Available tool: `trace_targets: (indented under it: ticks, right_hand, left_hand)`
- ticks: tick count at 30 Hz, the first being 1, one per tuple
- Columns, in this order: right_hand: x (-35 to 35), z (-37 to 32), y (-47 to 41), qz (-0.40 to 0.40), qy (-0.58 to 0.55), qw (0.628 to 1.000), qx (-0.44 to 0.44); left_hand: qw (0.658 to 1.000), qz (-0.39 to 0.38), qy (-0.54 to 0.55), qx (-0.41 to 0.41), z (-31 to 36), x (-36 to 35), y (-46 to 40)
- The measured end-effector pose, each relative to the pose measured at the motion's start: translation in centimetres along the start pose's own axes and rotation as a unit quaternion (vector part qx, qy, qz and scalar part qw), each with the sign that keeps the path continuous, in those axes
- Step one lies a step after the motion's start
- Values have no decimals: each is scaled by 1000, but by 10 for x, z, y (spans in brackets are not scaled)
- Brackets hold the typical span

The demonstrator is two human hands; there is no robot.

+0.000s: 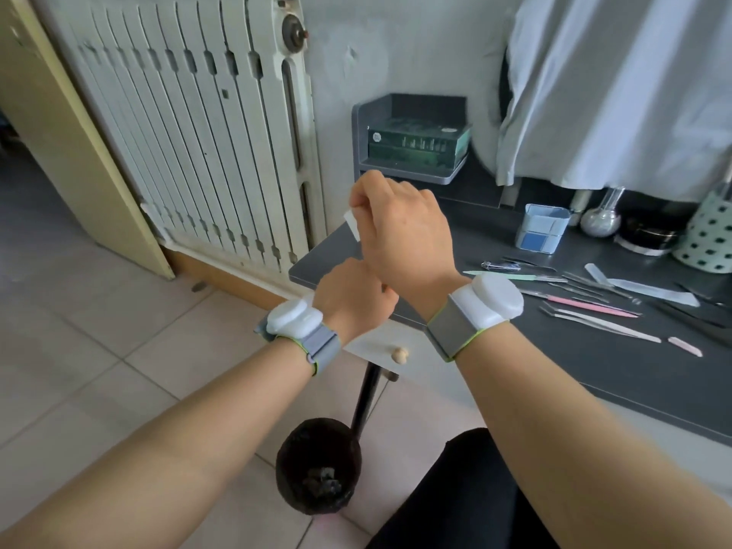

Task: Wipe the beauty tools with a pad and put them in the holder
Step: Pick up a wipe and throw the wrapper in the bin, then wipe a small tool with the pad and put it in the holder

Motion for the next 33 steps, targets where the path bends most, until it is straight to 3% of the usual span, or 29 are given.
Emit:
trace_targets:
  ticks: [9,14,28,33]
  right_hand:
    - [28,41,-18,14,67,997,-34]
    - [55,89,-20,8,101,991,-84]
    - [111,181,-8,-5,164,970,-178]
    - [126,210,4,-1,182,963,-199]
  left_hand:
    - [992,8,97,-83,63,11,-12]
    - [985,28,71,-157,110,9,-36]
    - [964,24,144,-223,193,-33,-64]
    - [938,37,194,-284,205,-45,-79]
Point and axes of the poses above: each hand's wrist, its own y-axis away from the middle knuckle, its own x-axis out of the back of the hand, z = x × y, the point moved 1 cm from there along -y, towards the middle knuckle, and after that the axes turned 9 degrees about y, right-handed, at the moved point
